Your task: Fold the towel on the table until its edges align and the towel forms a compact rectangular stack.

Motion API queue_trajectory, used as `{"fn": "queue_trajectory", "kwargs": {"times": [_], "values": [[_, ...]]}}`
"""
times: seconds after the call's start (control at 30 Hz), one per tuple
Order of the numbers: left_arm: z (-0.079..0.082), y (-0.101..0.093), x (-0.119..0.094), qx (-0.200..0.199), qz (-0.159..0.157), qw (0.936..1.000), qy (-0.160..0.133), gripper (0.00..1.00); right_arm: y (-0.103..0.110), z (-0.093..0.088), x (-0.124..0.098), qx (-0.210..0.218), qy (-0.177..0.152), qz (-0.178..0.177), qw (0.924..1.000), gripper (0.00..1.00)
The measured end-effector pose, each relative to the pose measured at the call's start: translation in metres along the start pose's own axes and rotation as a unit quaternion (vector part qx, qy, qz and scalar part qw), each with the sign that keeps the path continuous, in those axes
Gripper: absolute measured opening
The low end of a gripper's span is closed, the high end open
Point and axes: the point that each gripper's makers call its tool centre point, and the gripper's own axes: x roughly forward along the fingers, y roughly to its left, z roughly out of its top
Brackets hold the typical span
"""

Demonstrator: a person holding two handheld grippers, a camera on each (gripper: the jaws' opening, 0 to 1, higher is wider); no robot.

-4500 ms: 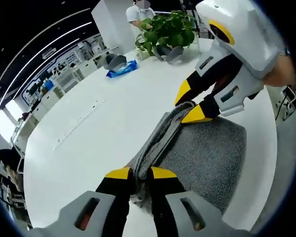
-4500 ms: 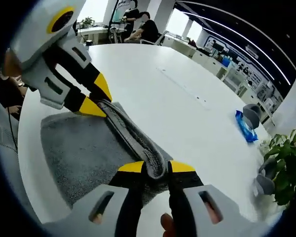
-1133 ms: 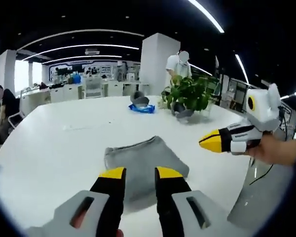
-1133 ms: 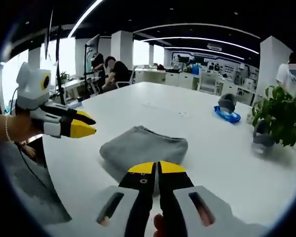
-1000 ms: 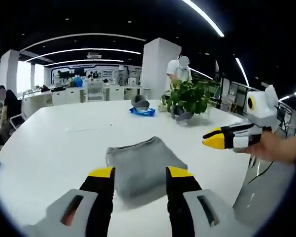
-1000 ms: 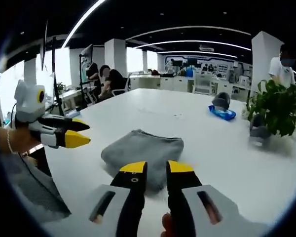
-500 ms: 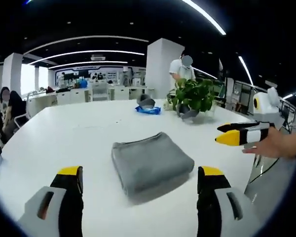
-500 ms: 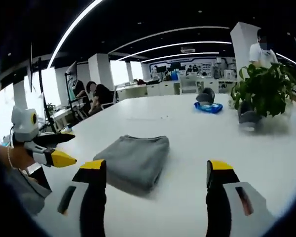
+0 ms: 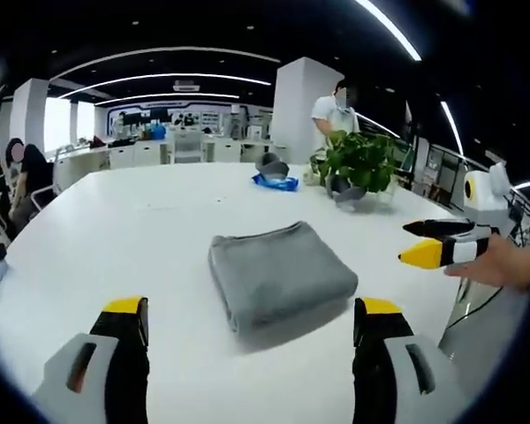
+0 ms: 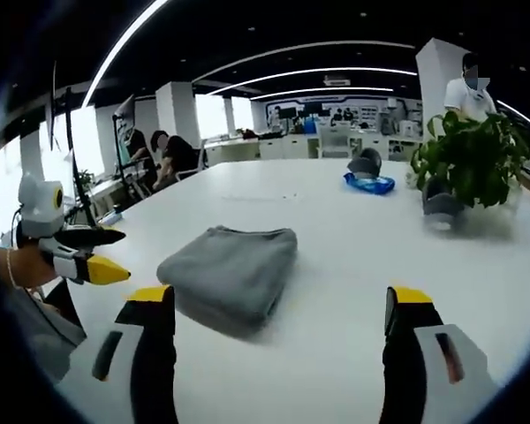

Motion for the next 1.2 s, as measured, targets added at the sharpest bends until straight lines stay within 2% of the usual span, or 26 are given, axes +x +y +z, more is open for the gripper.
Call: {"fn": "queue_trajectory", "kwargs": {"times": [0.23, 0.53, 0.97, 1.2], "values": [[-0.007, 0.002, 0.000, -0.003, 0.003, 0.9999, 0.016, 1.00, -0.001, -0.001, 0.000, -0.011, 0.003, -0.005, 0.9999, 0.99], [-0.013, 0.002, 0.001, -0.007, 0.002, 0.9995, 0.032, 1.00, -0.004, -0.001, -0.002, 0.000, 0.004, -0.008, 1.0000, 0.97], [-0.011, 0.005, 0.001, 0.001, 0.010, 0.9994, 0.032, 1.00, -0.008, 0.011, -0.004, -0.007, -0.016, -0.015, 0.9997, 0.96], [-0.005, 0.009, -0.002, 0.002, 0.017, 0.9996, 0.022, 1.00, -0.010, 0.016, -0.007, -0.007, -0.025, -0.019, 0.9995, 0.96]]}}
